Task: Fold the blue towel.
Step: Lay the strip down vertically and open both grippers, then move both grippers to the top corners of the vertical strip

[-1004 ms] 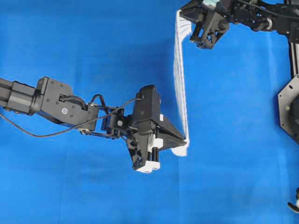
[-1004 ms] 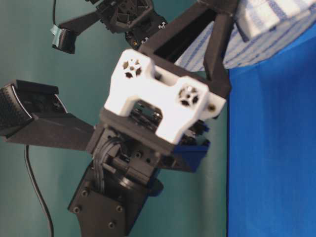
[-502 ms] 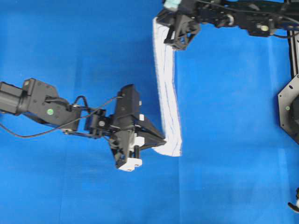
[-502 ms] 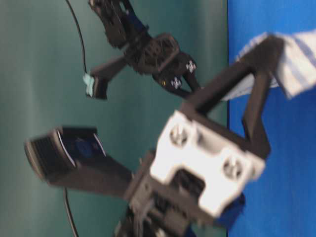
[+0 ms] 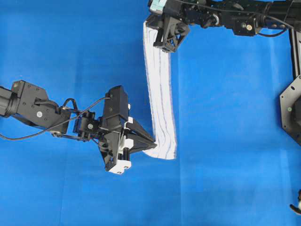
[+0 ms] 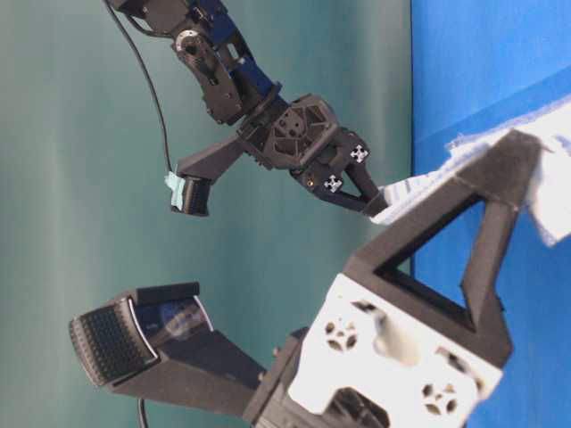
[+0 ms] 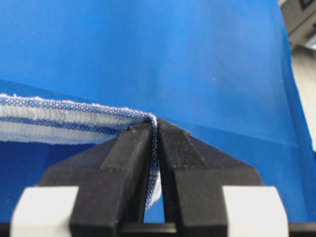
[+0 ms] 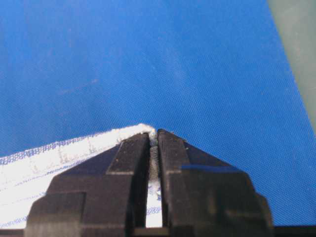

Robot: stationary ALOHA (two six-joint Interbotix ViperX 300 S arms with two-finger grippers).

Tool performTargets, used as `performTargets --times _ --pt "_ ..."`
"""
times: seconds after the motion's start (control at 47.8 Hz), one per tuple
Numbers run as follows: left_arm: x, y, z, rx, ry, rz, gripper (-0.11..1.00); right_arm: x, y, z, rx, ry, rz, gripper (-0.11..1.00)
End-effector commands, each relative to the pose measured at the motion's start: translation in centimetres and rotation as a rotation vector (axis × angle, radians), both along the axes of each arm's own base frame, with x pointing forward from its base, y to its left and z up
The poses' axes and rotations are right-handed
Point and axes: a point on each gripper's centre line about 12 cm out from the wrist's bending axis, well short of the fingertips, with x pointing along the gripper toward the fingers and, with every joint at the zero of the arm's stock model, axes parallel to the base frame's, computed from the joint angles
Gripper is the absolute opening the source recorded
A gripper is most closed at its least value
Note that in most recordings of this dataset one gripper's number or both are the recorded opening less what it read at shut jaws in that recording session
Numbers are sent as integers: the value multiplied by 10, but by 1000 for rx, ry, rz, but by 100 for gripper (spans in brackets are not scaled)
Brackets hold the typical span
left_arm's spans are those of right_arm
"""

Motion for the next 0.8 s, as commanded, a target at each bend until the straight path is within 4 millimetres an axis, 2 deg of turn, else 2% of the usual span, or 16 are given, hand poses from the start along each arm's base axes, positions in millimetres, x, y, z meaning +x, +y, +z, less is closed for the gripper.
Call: performTargets --times 0.0,0.063,0.126,0.209,0.272,0.356,0.418,0.46,0.628,0.774 --pt "-3 -20 20 -8 -47 -51 5 2 -11 17 -31 -45 -20 5" --pt "-3 -20 18 -6 -38 -50 14 3 -12 14 -30 -42 -21 7" --pt "-4 -20 18 -6 -35 -50 25 4 -12 14 -29 -40 -21 16" --pt "-4 -20 17 -5 -24 -50 42 4 -12 14 -32 -42 -20 36" --pt "-5 -19 16 -2 -11 -50 52 5 -11 14 -34 -43 -17 56" --pt "-8 -19 15 2 11 -52 54 4 -11 15 -37 -41 -14 80" --pt "-11 -19 17 3 21 -54 53 3 -10 14 -39 -37 -11 91" --pt "-14 -18 19 4 26 -55 53 2 -10 14 -42 -34 -8 93" --pt "-29 -9 31 18 27 -50 53 -8 -4 15 -38 -29 -9 89" --pt "-47 14 37 27 44 -9 53 -27 5 23 -44 -46 -22 89"
